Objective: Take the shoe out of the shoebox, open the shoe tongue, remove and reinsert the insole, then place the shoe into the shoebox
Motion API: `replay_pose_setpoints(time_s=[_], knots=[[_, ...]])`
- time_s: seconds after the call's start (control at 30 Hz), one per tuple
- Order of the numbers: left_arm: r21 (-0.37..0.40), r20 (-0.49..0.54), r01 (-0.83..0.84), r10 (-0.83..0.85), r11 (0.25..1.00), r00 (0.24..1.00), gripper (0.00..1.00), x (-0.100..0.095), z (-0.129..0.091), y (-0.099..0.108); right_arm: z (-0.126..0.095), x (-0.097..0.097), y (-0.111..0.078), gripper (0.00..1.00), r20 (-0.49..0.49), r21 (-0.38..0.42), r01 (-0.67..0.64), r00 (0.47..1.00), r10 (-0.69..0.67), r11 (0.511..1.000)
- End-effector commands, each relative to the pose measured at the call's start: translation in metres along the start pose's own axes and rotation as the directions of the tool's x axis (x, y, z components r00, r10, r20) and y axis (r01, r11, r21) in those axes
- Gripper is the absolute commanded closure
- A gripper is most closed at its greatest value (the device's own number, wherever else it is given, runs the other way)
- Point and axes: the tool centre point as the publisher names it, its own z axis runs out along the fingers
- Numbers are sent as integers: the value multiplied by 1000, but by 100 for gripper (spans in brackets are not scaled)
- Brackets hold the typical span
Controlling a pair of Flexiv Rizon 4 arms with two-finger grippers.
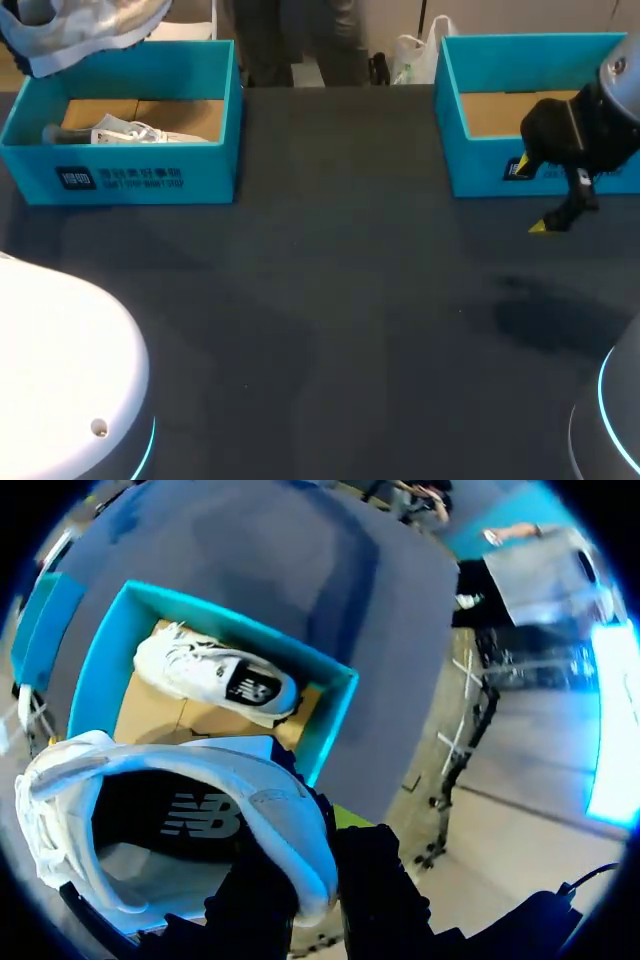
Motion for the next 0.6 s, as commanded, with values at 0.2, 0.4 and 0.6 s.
replay_pose_setpoints(time_s=[0.2, 0.4, 0.6], knots=[[-163, -28, -505, 508, 847, 861, 100, 5, 0, -9, 1, -1, 0, 0, 0, 2, 0, 1000, 0, 1000], [-146, -32, -483, 484, 863, 875, 100, -2, 7, -8, 1, -1, 0, 0, 0, 2, 0, 1000, 0, 1000], [-112, -18, -446, 447, 888, 894, 100, -9, 16, -5, 1, -1, 0, 0, 0, 2, 0, 1000, 0, 1000]])
